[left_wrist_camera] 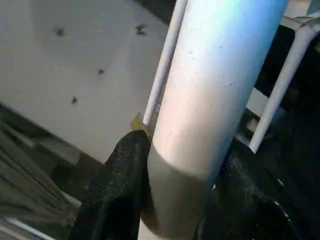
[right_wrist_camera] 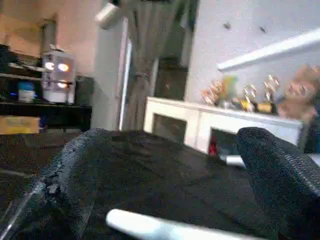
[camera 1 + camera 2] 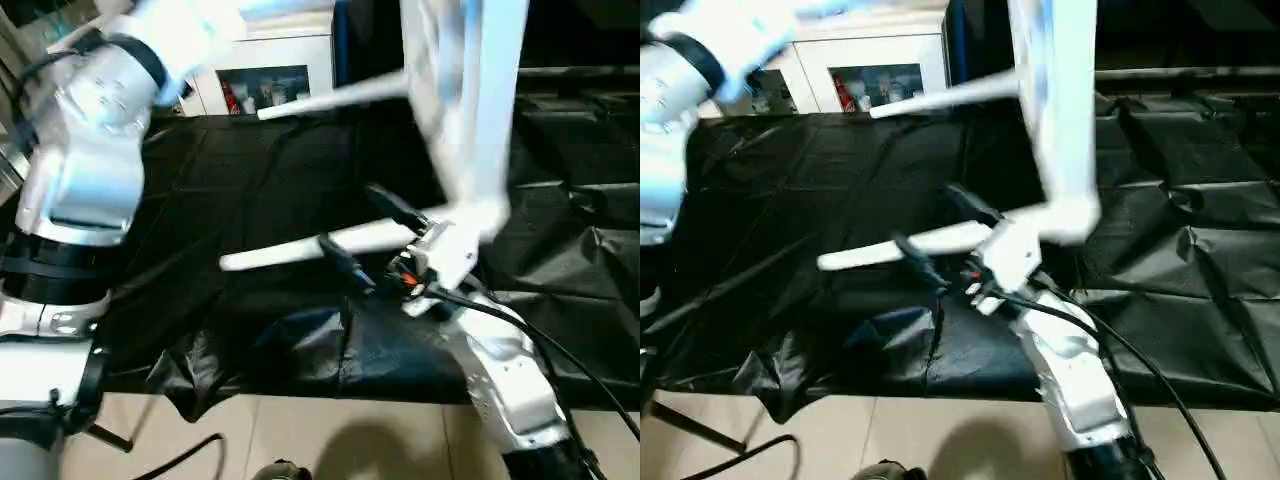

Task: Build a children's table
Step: Flip table

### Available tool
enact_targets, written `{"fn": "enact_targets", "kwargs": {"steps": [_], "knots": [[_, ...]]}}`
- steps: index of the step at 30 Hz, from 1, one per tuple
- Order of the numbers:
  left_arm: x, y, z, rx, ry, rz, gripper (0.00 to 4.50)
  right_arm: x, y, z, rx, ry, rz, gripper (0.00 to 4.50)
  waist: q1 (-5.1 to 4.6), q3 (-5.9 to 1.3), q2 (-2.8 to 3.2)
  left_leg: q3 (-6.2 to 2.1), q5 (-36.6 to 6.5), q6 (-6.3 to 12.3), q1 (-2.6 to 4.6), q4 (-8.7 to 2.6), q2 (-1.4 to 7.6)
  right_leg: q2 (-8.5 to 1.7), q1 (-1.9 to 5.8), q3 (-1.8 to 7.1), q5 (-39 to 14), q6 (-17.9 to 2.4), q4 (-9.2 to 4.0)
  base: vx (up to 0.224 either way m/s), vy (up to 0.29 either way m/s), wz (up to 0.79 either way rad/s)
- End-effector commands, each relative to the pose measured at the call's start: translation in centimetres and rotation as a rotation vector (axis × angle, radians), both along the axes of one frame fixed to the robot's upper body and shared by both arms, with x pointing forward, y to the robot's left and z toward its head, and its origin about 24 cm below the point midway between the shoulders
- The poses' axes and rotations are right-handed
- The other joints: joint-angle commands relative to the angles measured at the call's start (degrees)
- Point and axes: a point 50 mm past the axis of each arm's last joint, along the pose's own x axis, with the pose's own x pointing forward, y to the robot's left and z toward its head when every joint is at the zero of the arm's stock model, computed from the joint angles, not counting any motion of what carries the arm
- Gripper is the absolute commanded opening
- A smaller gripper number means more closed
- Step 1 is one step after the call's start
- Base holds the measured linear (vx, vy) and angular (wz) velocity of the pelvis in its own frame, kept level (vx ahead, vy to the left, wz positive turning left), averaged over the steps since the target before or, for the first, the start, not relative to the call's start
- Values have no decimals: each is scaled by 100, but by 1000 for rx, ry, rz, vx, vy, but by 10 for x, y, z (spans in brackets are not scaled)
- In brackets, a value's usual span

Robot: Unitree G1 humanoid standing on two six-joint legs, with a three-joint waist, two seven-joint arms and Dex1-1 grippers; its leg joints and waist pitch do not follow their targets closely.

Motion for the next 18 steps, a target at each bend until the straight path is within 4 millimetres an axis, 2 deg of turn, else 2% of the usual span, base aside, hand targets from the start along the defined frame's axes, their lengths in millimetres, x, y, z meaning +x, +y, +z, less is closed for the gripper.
{"fn": "enact_targets", "kwargs": {"steps": [1, 2, 4, 5, 6, 7, 9, 10, 14, 18], "knots": [[-1, 6, -4, -206, 18, -61, 178, 9, -14, -13, 103, 138, -127, 443, -14, -415, -205, -125, -570, 574, 177, -301, 216, -257, 171, 135, -287, -1218, -365, 0, 0, 0], [-2, 6, -4, -222, 11, -63, 178, 12, -18, -17, 145, 181, -166, 443, -17, -415, -223, -126, -633, 571, 188, -312, 232, -267, 162, 139, -341, -1261, -373, 0, 0, 0], [-5, 3, -5, -226, 11, -75, 178, 15, -23, -21, 209, 229, -203, 450, -26, -427, -207, -131, -727, 531, 203, -319, 247, -252, 150, 136, -334, -1259, -374, 0, 0, 0], [-9, 1, -6, -232, 15, -76, 178, 18, -27, -25, 305, 292, -242, 450, -42, -413, -266, -120, -745, 527, 188, -327, 252, -242, 138, 136, -292, -1248, -381, 0, 0, 0], [-10, 1, -6, -233, 16, -76, 178, 18, -27, -25, 317, 299, -246, 450, -33, -421, -257, -132, -722, 536, 188, -333, 257, -273, 166, 138, -261, -1258, -360, 0, 0, 0], [-12, 1, -7, -237, 16, -77, 178, 21, -30, -27, 363, 335, -272, 450, -26, -422, -240, -136, -719, 543, 179, -332, 254, -273, 160, 132, -285, -1243, -360, 0, 0, 0], [-13, 1, -8, -245, 15, -74, 178, 26, -33, -33, 426, 417, -307, 450, -43, -408, -243, -128, -726, 513, 180, -342, 240, -261, 150, 131, -348, -1190, -376, 0, 0, 0], [-14, 1, -8, -249, 13, -73, 178, 30, -34, -38, 449, 472, -330, 450, -39, -411, -322, -119, -652, 495, 169, -341, 233, -270, 171, 129, -349, -1187, -359, 0, 0, 0], [-16, 1, -8, -253, 12, -76, 178, 43, -34, -39, 532, 529, -355, 450, -52, -412, -294, -110, -664, 396, 181, -349, 233, -271, 146, 129, -403, -1106, -375, 0, 0, 0], [-18, 1, -7, -249, 16, -79, 178, 57, -32, -37, 521, 551, -336, 450, -74, -426, -301, -103, -485, 401, 164, -324, 211, -269, 166, 116, -132, -1155, -337, 0, 0, 0]]}}
